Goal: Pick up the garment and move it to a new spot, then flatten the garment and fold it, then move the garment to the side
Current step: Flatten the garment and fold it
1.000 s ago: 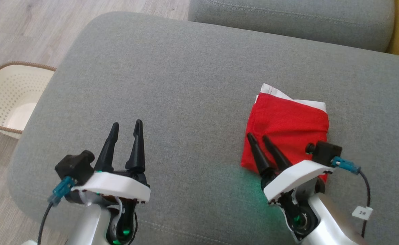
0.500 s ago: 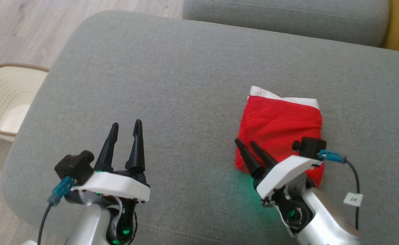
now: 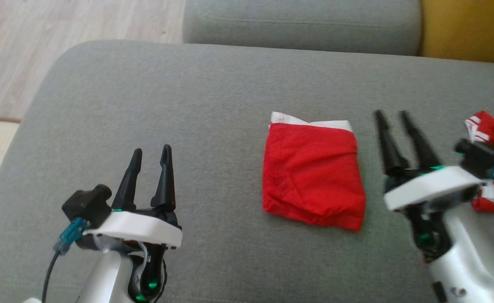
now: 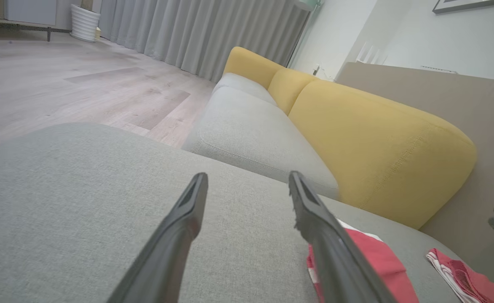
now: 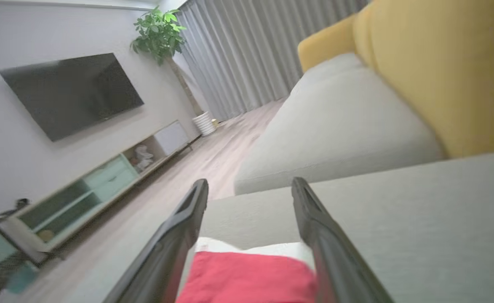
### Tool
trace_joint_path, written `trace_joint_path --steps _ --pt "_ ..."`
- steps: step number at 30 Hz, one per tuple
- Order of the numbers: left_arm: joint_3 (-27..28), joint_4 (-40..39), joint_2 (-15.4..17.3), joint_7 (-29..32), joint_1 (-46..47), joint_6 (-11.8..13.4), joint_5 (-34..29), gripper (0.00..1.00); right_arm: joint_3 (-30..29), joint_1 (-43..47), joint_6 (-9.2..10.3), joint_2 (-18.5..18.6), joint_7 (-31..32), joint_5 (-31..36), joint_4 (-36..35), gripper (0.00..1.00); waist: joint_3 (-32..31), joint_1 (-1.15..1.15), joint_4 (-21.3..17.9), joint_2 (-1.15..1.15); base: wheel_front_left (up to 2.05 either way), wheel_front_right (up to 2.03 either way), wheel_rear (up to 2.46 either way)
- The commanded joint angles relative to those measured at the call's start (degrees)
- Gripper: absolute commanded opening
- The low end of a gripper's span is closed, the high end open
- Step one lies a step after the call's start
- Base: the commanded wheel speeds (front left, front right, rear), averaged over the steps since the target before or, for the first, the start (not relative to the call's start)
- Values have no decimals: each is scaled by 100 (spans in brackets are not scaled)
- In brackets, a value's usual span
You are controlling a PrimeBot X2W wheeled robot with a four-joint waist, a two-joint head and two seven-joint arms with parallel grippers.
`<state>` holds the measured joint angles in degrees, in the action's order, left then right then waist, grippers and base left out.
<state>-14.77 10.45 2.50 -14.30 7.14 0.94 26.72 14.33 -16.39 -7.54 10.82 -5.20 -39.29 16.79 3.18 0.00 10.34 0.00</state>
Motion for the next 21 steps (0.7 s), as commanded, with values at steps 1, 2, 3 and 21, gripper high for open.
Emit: trace_joint_path --steps 1,2,3,21 --pt "181 -226 38 -70 191 -22 -56 100 -103 48 5 79 -150 366 -175 100 -32 0 -120 0 0 0 0" --pt "176 -236 38 -70 203 -25 -57 100 -275 113 5 62 -230 585 -162 100 -29 0 -159 0 0 0 0" --pt "175 -247 38 -70 217 -24 -54 100 -433 174 5 70 -320 876 -160 100 -21 0 -196 0 0 0 0" --pt "214 -249 38 -70 130 -27 -64 100 -1507 1028 5 -674 -891 3238 -477 100 117 0 -641 0 0 0 0"
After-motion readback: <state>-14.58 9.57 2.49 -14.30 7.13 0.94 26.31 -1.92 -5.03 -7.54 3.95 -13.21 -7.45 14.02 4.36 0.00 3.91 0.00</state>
